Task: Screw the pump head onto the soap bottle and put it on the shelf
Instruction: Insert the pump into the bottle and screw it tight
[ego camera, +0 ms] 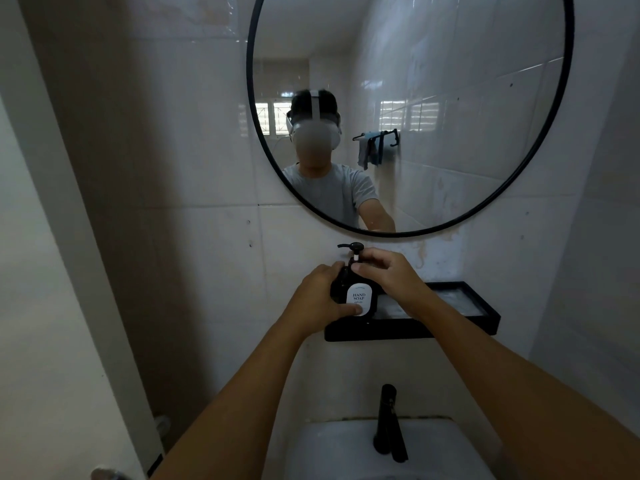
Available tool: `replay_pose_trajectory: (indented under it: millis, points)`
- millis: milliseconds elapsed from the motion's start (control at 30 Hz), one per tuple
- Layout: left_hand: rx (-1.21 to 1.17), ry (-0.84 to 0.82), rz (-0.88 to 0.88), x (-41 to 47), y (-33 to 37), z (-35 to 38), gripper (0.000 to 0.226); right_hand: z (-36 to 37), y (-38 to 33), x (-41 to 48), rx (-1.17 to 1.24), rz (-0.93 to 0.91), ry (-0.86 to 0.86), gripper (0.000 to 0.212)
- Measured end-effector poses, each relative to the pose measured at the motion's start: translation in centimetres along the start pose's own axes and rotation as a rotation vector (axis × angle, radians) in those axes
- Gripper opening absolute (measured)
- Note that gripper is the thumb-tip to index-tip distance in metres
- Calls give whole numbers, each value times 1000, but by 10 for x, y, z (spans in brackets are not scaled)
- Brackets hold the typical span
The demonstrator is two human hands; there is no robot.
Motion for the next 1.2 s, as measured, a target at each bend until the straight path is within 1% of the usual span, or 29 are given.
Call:
replay_pose_trajectory:
  millis: [100, 200, 233, 333, 433, 533, 600, 700, 767, 900, 1033, 1200]
  points:
    - [8, 0, -1, 1, 0, 0, 75, 0, -1, 1, -64, 1, 24, 11]
    - [13, -2, 2, 0, 0, 0, 72, 0, 2, 3, -80, 15, 65, 28]
    - [10, -3, -1, 0, 0, 0, 73, 0, 1, 2, -64, 15, 68, 29]
    - [-3, -2, -5, 0, 0, 0, 77, 1, 0, 0, -4, 13, 17, 22]
    - [1, -2, -5, 0, 0, -1, 78, 0, 1, 0, -39, 19, 19, 18]
    - [10, -5, -2, 0, 0, 0, 75, 1, 2, 2, -89, 32, 62, 31]
    - [7, -4, 1, 0, 0, 0, 73, 1, 1, 2, -62, 32, 63, 35]
    - [7, -2, -5, 0, -1, 0, 77, 1, 1, 0, -3, 21, 7, 29]
    - [8, 1, -6, 0, -1, 0, 79, 1, 1, 0, -29, 24, 8, 26]
    - [-2, -2, 0, 0, 0, 0, 74, 2, 2, 1, -37, 44, 43, 33]
    - [-5, -2, -3, -1, 0, 0, 73, 1, 1, -1, 50, 28, 6, 26]
    - [-4, -4, -4, 0, 0, 0, 76, 1, 2, 1, -31, 34, 28, 24]
Point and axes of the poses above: each hand's wrist, its own x-axis towards the middle knuckle, its own z-axis out of the palm, y = z × x, the point moved 4 cm from there along x, towards the middle knuckle, and after that the axes turned 6 degrees about -x, right-handed, at the moved point
